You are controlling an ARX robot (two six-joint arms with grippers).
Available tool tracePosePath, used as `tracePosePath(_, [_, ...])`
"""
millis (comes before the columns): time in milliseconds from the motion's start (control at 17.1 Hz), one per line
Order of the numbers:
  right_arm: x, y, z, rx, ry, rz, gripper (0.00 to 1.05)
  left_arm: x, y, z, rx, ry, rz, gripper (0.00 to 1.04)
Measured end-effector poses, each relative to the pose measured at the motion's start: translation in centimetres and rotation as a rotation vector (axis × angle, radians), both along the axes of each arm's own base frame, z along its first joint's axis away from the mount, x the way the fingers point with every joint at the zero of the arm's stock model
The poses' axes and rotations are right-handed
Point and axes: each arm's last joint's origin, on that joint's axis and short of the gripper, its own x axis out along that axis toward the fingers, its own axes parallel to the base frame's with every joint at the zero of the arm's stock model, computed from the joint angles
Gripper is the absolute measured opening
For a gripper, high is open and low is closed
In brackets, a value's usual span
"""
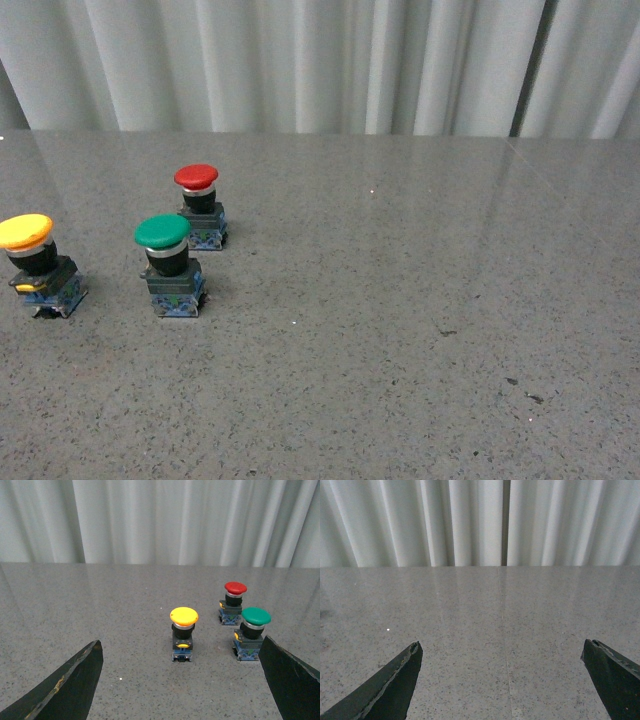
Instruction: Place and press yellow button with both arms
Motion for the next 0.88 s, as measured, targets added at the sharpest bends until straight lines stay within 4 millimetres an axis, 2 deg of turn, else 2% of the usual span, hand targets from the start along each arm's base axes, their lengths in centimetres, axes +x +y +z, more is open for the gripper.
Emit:
tracePosePath(759, [0.00,0.00,0.00,0.000,0.000,0.000,0.98,0.00,0.00,0.00,0.000,0.000,0.000,0.98])
tracePosePath(818, [0.00,0.00,0.01,0.000,0.000,0.000,0.98,-0.02,-0.03,-0.19,0.003,0.055,0.032,0.98])
tracePosePath(876, [0.00,0.00,0.00,0.000,0.000,0.002,0.98,0.73,-0.20,0.49,0.075,0.242,0.188,0.98])
